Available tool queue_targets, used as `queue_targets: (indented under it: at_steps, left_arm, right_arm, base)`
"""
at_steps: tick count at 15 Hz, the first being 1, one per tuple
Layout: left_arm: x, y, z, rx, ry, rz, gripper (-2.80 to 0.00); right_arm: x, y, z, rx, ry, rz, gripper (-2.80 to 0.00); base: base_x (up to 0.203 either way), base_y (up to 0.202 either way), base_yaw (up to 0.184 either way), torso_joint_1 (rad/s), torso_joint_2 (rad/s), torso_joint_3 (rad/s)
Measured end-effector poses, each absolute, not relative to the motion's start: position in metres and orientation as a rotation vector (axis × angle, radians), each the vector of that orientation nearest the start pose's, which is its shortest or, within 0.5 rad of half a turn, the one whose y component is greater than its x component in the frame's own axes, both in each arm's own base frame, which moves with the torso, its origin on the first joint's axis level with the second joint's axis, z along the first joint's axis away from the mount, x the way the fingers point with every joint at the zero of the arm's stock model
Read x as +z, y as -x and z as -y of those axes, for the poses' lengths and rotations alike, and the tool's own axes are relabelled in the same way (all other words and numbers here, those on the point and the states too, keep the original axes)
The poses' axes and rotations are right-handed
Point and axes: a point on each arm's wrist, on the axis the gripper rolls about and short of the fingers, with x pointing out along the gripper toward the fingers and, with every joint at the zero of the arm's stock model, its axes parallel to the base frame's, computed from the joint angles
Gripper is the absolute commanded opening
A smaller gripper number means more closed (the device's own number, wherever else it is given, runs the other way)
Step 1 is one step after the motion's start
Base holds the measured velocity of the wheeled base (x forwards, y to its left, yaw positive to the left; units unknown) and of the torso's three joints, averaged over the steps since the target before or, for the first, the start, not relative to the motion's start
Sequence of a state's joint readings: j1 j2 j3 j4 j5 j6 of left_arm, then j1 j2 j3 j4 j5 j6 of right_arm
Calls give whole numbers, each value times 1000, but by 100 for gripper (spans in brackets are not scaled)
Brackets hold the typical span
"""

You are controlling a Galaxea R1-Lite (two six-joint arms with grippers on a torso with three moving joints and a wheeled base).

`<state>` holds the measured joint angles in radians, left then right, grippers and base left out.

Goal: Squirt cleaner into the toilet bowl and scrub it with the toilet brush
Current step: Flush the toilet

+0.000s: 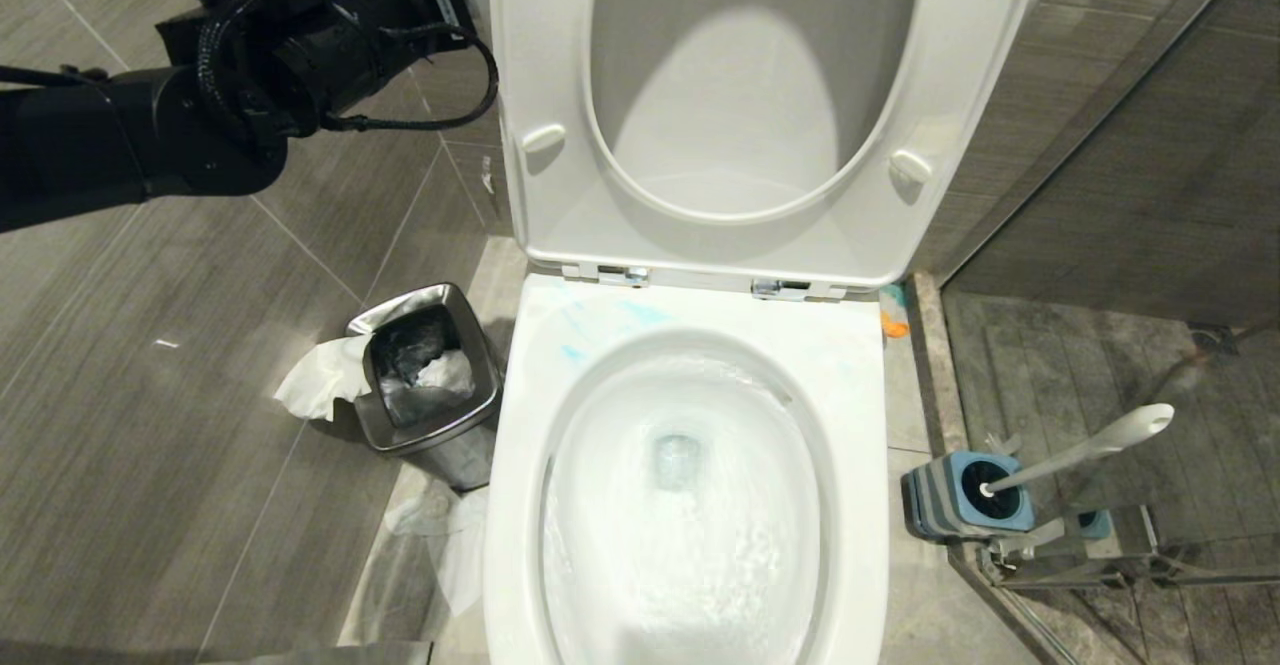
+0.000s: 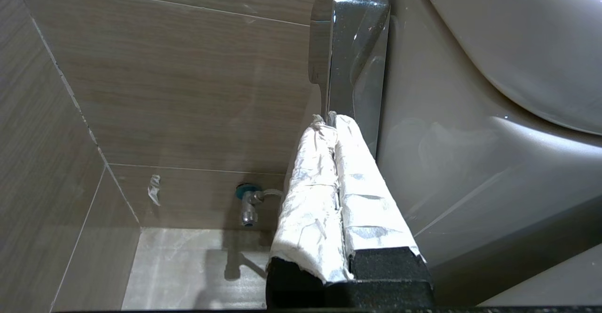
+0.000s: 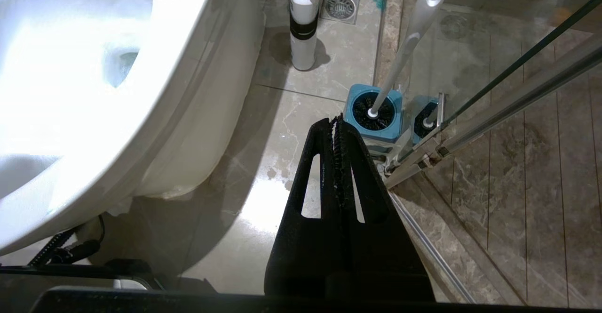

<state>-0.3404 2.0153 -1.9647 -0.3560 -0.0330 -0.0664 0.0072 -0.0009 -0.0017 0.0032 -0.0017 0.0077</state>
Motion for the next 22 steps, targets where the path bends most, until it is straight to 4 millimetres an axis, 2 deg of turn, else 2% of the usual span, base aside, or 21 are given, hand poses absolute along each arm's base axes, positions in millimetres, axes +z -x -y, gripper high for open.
queue_targets:
  at_steps: [14,22]
  left_arm:
    - [376,-374,133,-372,114,308,-280]
    - [391,-360,128,-370,106,344,-280]
  right_arm:
    - [76,23,0,6,-8,-1,-280]
    - [76,23,0,6,-8,0,-280]
  base:
    - [0,0,0,0,0,0]
    - [0,0,0,0,0,0]
